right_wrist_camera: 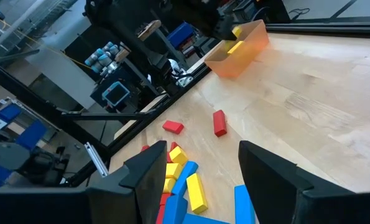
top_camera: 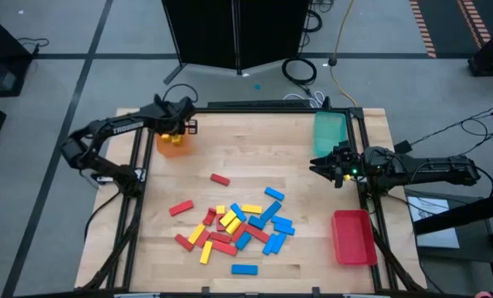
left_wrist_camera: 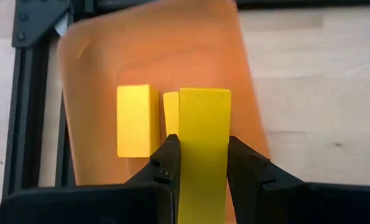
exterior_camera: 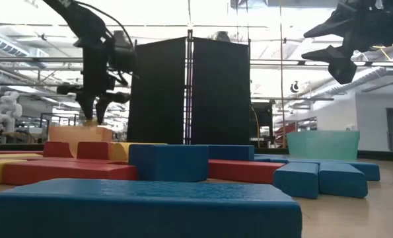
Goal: Sort blocks
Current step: Put the yellow block into the orange bin
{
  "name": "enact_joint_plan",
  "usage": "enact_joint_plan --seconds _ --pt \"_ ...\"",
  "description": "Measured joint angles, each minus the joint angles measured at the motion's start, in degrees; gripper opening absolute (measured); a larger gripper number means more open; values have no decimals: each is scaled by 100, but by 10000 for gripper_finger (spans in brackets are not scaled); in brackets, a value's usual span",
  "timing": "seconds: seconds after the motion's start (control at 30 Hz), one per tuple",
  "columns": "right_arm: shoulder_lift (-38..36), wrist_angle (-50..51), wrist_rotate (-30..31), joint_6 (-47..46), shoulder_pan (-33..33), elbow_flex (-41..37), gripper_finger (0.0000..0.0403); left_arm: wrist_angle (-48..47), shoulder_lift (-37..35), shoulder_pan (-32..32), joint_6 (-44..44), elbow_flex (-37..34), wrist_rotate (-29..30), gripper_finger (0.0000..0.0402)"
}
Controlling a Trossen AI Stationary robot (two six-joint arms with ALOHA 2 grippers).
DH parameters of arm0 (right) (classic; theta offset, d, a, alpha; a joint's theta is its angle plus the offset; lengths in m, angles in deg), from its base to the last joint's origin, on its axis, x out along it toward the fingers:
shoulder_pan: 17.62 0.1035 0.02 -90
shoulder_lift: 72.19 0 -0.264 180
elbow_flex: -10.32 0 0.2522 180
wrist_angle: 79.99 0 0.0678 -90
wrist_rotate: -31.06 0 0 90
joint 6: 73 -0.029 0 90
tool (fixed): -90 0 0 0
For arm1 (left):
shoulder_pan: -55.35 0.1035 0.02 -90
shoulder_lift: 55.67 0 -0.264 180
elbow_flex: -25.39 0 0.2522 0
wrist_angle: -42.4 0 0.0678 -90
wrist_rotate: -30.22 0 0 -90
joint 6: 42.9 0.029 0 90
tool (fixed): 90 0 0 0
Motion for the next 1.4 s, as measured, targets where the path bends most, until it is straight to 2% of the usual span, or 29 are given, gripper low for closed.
enact_joint_plan --seconds 0.3,0.4,1.1,1.4 --pt "-1 7 0 -2 0 1 194 380 323 4 -190 -411 -173 79" --pt "-2 7 0 -19 1 1 194 365 354 0 -293 -442 -170 92" --pt "0 9 0 -19 2 0 194 342 115 2 -27 -440 31 107" --pt "-1 9 0 15 0 0 194 336 89 2 197 -438 -11 172"
